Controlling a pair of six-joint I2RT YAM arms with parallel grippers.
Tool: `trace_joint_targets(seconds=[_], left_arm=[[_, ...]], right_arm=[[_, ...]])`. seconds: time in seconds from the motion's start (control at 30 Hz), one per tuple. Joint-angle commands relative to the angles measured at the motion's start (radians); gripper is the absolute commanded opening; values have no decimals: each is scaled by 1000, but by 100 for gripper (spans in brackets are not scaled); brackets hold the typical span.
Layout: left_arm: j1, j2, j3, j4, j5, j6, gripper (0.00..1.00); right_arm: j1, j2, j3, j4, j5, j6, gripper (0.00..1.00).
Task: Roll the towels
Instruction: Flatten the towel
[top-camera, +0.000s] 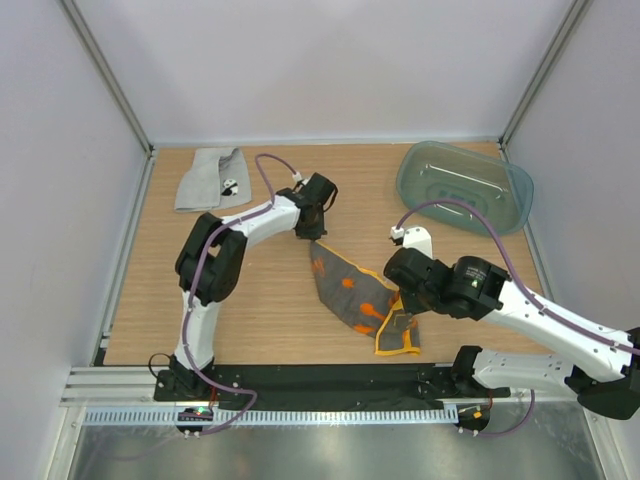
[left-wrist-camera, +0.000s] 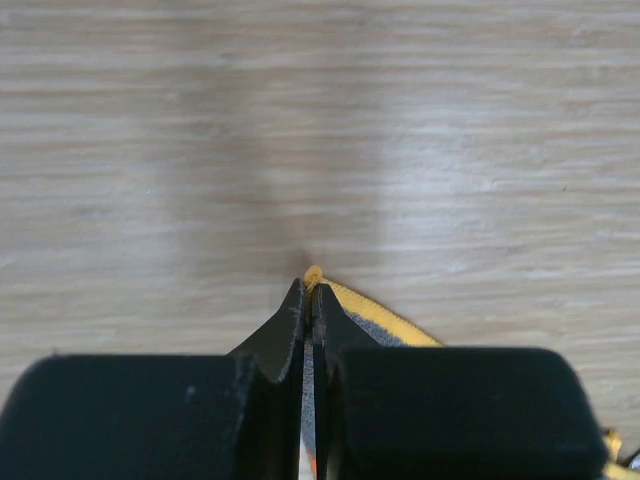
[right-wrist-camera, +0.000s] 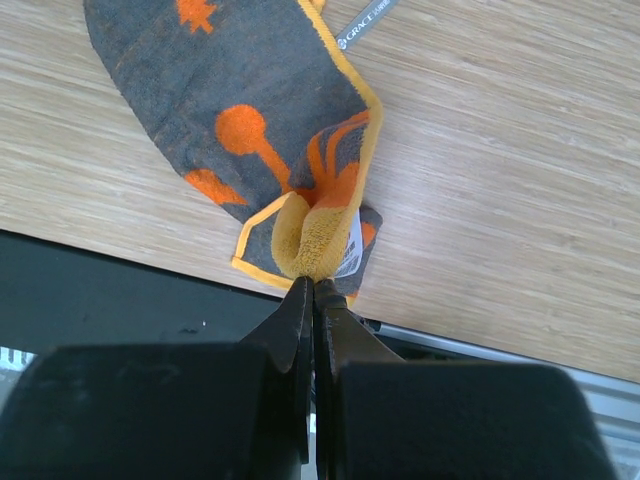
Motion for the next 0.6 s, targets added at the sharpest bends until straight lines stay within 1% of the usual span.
trace_joint_targets(seconds=[0.0, 0.07, 0.1, 0.17, 0.3, 0.4, 0.43, 0.5, 0.53, 0.57], left_arm=[[-3, -171, -58, -1, -45, 27, 0], [-2, -231, -100, -4, -73, 41, 0], [0, -303, -149, -13, -81, 43, 0], [0, -375, -196, -20, -99, 54, 0], [1, -583, -311, -52, -134, 72, 0], [0, -680, -341, -113, -168, 80, 0], [0, -745, -359, -151, -177, 80, 0], [0, -819, -377, -188, -203, 86, 0], [0, -893, -391, -208, -217, 89, 0], [-2, -929, -397, -252, -229, 96, 0]], right_arm=[[2, 1, 11, 27, 7, 1, 1], [3, 2, 16, 29, 23, -3, 1], [2, 2, 19, 30, 26, -8, 1], [3, 7, 23, 40, 35, -12, 1], [2, 19, 36, 61, 52, -26, 1], [3, 33, 54, 93, 56, -49, 1], [3, 36, 60, 103, 60, -55, 1], [2, 33, 63, 126, 66, -68, 1], [3, 30, 69, 133, 66, -83, 1], [2, 24, 74, 145, 64, -88, 1]])
